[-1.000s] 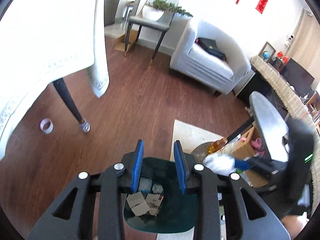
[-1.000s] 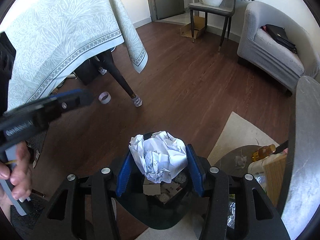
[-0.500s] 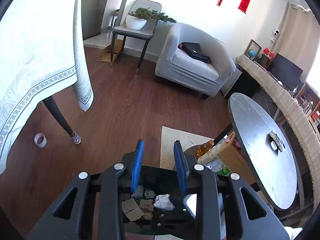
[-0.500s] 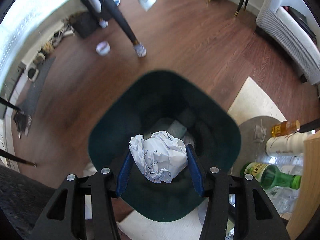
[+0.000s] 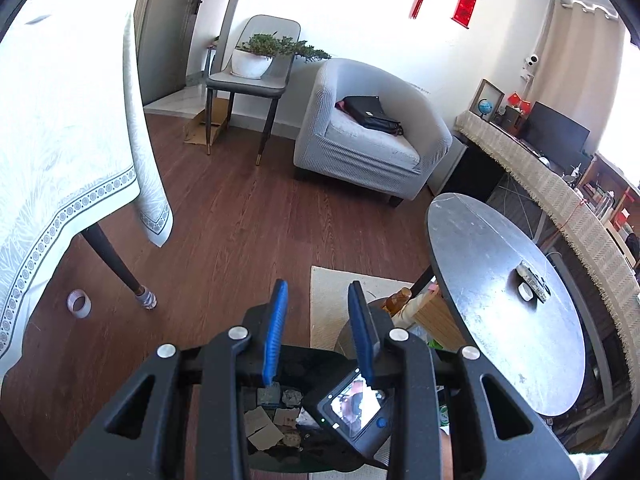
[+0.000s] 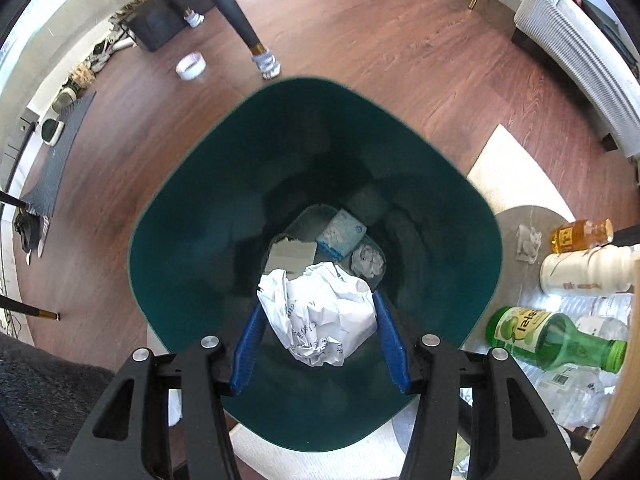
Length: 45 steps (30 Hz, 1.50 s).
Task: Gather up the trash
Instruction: 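Open the right tool over the green bin to drop the crumpled paper, then move both tools from the bin over to the round grey table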
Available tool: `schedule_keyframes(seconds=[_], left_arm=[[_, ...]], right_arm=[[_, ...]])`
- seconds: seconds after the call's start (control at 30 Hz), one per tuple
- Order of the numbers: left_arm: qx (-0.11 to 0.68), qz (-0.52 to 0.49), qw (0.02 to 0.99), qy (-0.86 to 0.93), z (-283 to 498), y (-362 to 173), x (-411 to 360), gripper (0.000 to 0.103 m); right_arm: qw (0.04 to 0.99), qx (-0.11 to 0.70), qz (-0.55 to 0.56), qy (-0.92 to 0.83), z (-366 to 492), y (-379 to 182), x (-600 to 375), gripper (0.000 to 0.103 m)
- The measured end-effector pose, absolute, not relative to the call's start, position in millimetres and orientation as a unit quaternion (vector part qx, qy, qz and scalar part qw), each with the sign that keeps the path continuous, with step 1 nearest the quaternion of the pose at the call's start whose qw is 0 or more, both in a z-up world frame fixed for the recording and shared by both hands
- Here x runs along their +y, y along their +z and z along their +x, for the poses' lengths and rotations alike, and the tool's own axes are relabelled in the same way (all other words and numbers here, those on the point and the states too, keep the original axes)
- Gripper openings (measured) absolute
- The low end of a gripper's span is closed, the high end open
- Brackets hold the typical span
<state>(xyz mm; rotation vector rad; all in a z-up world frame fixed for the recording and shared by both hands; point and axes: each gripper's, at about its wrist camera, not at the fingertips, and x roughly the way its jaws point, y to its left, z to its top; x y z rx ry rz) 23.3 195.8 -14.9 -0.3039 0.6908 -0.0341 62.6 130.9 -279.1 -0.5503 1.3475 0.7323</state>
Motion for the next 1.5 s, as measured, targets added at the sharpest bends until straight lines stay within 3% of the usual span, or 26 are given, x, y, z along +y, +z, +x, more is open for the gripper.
schedule_keyframes(seconds=[0.23, 0.47, 1.03, 1.4, 1.5], left_arm=[[0.330, -0.150, 0.932, -0.019, 23, -4, 192, 0.041], [0.316, -0.148, 0.937, -0.012, 22, 3, 189, 0.044], [0.262, -0.123, 0.957, 0.001, 7, 67, 171, 0.048], [0.271, -0.085, 0.954, -0.092, 43, 79, 95, 0.057], [0.275, -0.084, 0.952, -0.108, 59, 76, 76, 0.058]], right_arm=[[0.684, 0.597, -0.262, 0.327, 55, -284, 130, 0.067], [0.698, 0.581, -0.242, 0.342, 56, -261, 126, 0.067], [0.818, 0.406, -0.148, 0.379, 59, -48, 76, 0.066], [0.888, 0.360, -0.085, 0.272, 113, 24, -78, 0.066], [0.894, 0.360, -0.062, 0.261, 130, 27, -121, 0.076]])
